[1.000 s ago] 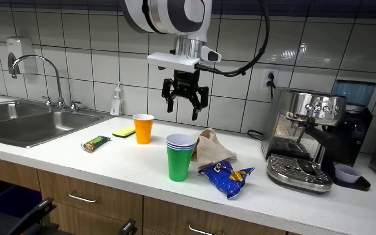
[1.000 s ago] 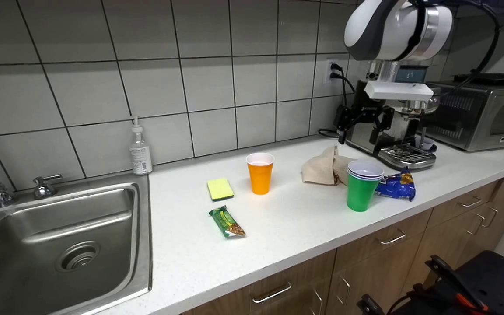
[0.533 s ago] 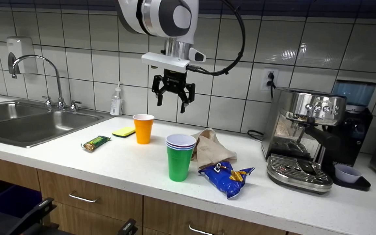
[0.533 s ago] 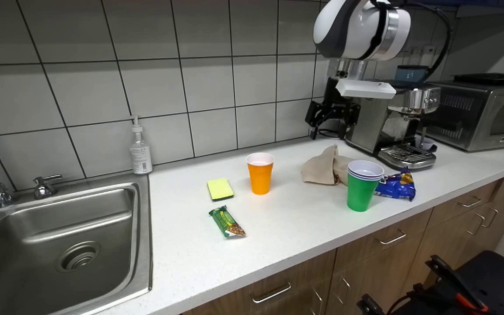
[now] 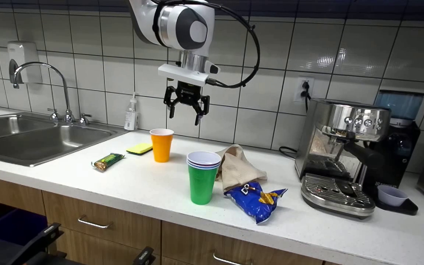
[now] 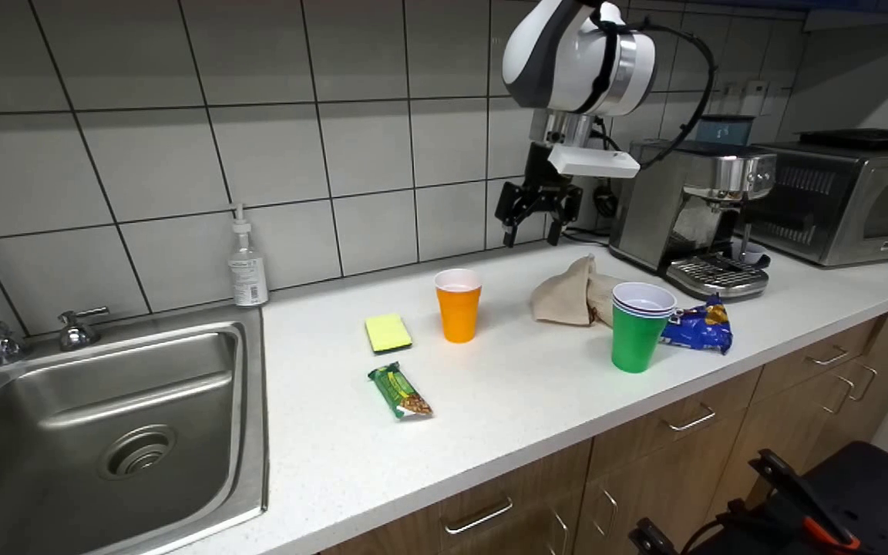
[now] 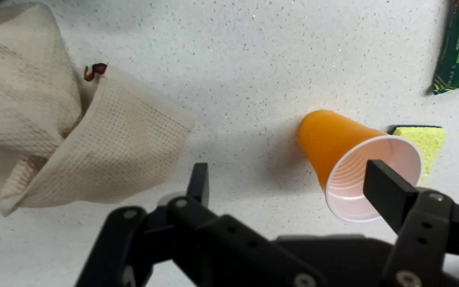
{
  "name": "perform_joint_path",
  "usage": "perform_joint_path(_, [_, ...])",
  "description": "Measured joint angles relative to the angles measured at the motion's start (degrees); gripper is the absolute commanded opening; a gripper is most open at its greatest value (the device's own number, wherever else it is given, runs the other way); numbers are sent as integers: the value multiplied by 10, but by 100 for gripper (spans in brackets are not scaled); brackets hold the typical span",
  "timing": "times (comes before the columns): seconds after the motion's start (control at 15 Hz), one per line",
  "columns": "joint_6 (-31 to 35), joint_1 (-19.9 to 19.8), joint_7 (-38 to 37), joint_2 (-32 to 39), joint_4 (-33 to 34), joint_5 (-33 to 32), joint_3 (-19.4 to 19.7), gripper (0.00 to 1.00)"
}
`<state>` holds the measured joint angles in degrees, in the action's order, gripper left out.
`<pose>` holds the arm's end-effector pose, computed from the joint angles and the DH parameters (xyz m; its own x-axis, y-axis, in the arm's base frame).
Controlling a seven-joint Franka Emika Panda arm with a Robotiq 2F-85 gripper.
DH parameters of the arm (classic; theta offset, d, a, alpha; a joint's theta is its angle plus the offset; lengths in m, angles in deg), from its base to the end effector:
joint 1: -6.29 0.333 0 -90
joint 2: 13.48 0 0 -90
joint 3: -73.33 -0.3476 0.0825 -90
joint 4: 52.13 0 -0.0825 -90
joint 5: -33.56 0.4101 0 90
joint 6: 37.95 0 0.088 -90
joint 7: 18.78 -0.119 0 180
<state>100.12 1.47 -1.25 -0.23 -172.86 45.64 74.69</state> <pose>0.6057 -0.0623 0.3149 0.9940 0.0405 0.1013 0.0526 -0.9913 -0.1203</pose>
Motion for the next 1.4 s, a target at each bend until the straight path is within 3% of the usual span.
perform_joint_path(0.6, [-20, 8, 15, 93, 93, -6, -37, 100])
perform_joint_path(1.4, [-21, 30, -13, 158, 154, -63, -39, 100])
